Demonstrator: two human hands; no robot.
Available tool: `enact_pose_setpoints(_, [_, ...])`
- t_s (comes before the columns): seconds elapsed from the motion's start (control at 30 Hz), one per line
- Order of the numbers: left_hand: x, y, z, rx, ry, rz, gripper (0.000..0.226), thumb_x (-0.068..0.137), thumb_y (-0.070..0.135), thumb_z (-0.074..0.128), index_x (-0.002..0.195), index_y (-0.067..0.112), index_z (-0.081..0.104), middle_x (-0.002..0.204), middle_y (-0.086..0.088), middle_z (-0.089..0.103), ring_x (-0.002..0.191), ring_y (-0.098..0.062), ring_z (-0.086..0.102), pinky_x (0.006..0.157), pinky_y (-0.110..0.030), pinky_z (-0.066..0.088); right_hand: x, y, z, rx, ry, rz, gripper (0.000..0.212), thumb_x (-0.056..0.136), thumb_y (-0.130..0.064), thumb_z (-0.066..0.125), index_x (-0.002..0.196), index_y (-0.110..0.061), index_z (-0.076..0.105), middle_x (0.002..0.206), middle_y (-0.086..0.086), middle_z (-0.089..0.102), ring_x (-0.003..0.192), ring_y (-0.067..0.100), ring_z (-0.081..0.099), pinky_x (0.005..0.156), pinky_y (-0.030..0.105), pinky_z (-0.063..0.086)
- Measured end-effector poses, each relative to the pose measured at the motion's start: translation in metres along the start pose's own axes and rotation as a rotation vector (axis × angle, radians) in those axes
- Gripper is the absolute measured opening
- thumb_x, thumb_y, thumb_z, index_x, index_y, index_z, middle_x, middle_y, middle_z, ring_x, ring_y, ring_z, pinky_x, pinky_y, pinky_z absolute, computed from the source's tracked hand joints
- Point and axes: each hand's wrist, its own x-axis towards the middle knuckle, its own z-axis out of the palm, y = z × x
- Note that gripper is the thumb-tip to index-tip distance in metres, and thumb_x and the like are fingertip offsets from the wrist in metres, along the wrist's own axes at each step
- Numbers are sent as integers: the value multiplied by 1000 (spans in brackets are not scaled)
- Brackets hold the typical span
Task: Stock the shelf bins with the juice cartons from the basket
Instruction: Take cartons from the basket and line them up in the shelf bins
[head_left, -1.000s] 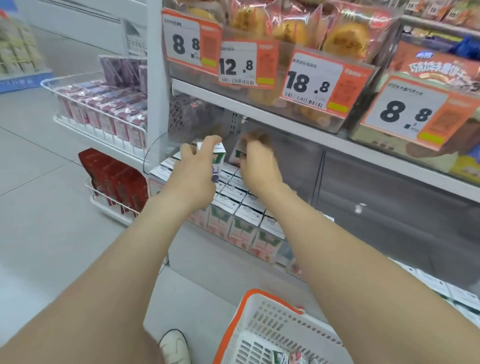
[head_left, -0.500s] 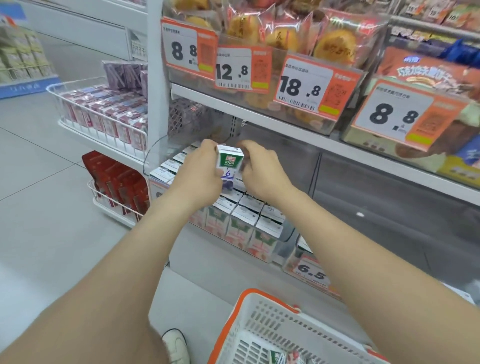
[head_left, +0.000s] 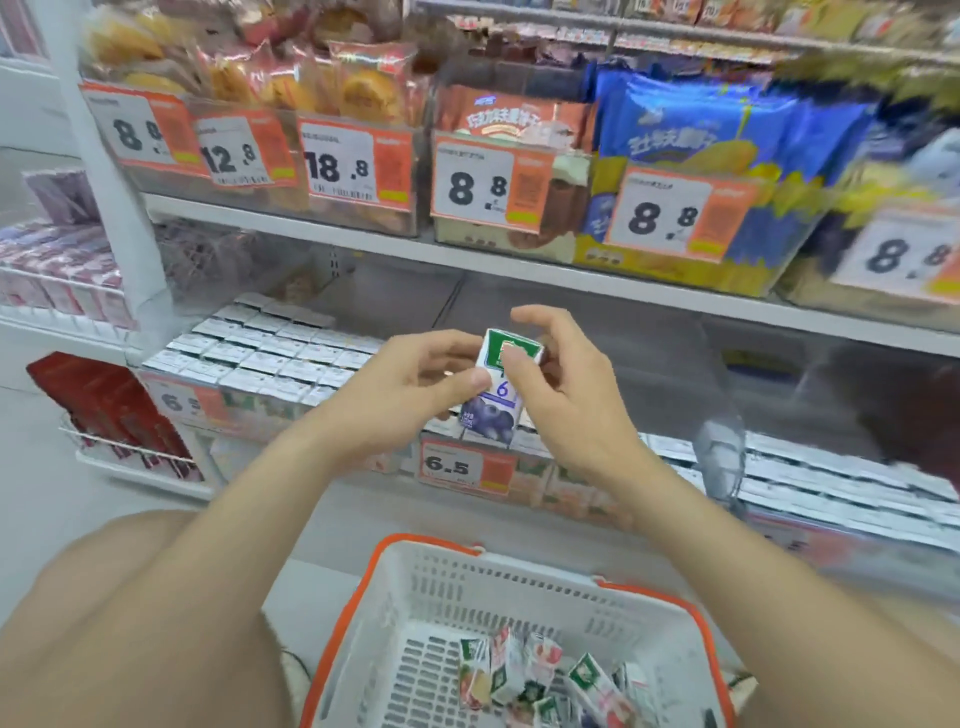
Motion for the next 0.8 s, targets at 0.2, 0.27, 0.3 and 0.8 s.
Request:
enact_pose_setpoints(0.2, [21, 18, 92, -56, -30, 57, 25, 102, 13, 67, 127, 17, 73, 113, 5, 80, 105, -8, 75, 84, -18, 54, -22, 21, -94, -76, -59, 179, 27, 99, -49, 62, 100, -26, 76, 77, 2, 75, 70, 28, 69, 64, 42, 56])
enact_pose_setpoints(0.27, [32, 24, 122, -32, -8, 72, 20, 103, 21, 67, 121, 20, 75, 107, 8, 81, 98, -8, 75, 80, -22, 55, -29, 24, -124, -157, -20, 235, 35, 101, -50, 60, 88, -21, 75, 69, 9, 70, 66, 28, 67, 61, 38, 54])
enact_pose_setpoints(0.3, [38, 28, 137, 11, 10, 88, 17, 105, 26, 64, 117, 21, 75, 103, 9, 80, 94, -8, 75, 78, -26, 56, -33, 25, -138, -199, 5, 267, 42, 101, -49, 58, 81, -15, 71, 65, 13, 68, 62, 29, 64, 60, 37, 51])
enact_pose_setpoints(0.8, [83, 42, 316, 682, -147, 478, 26, 104, 31, 51, 126, 21, 60, 133, 5, 51, 120, -21, 51, 101, -44, 46, -79, 152, -347, -778, 359, 538, 32, 95, -27, 68, 122, -12, 62, 120, 21, 65, 102, 42, 62, 82, 38, 50])
